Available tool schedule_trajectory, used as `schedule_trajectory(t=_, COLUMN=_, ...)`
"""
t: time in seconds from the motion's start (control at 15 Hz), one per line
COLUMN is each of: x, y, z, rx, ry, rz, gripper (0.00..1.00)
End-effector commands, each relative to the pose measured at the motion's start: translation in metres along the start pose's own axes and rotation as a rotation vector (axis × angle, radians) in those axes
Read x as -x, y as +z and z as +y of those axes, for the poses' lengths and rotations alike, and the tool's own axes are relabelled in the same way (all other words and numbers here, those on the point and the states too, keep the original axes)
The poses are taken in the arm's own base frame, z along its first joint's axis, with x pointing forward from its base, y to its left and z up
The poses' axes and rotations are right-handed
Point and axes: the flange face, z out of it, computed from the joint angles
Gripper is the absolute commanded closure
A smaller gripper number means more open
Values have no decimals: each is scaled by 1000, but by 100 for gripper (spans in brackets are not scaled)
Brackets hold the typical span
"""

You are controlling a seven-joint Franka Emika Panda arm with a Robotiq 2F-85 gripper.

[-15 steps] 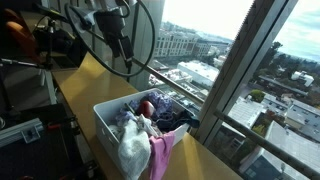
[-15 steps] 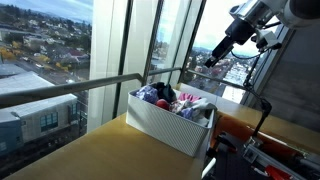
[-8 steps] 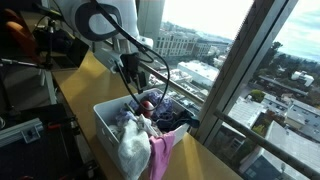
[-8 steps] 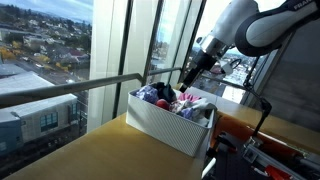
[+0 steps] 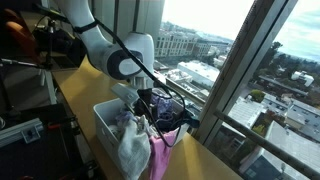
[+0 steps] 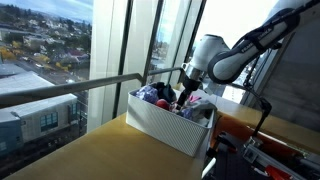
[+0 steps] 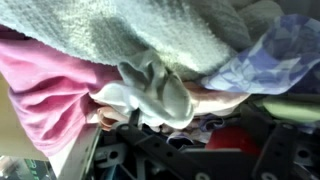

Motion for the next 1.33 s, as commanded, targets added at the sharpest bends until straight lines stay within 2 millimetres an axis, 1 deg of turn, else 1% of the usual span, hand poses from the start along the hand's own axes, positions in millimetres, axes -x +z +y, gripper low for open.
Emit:
schedule_trajectory(t=0.0, x=-1, y=40, z=16, rx=52, ry=3, rz=-103, gripper=0)
schedule_trajectory(t=0.13, x=5, y=64, z=14, rx=32, ry=2, rz=-182, gripper=0)
schedule_trajectory(t=0.4, x=12, y=97, z=3, rx=-4, ry=-11, rz=-322, gripper=0)
schedule_trajectory(t=0.47, x=13, y=104, z=1, rx=-11, ry=-2, rz=-348, gripper=25)
schedule_trajectory(t=0.53, x=14, y=108, z=1, rx=-12, ry=10, rz=-362, gripper=26)
schedule_trajectory(t=0.6, x=13, y=109, z=2, rx=-14, ry=17, rz=-374, gripper=32)
schedule_trajectory(t=0.67, x=11, y=105, z=4, rx=-15, ry=27, rz=-375, gripper=41)
schedule_trajectory(t=0.8, x=5, y=89, z=9, rx=-25, ry=45, rz=-368, gripper=55)
schedule_trajectory(t=0.93, x=2, y=70, z=13, rx=-36, ry=66, rz=-359, gripper=69)
schedule_trajectory(t=1.0, x=0, y=58, z=15, rx=-42, ry=76, rz=-349, gripper=78)
schedule_trajectory(t=1.13, x=-2, y=25, z=20, rx=-64, ry=97, rz=-318, gripper=91)
schedule_trajectory(t=1.2, x=-2, y=4, z=22, rx=-79, ry=108, rz=-296, gripper=98)
schedule_trajectory(t=1.27, x=-3, y=-16, z=25, rx=-95, ry=117, rz=-275, gripper=97)
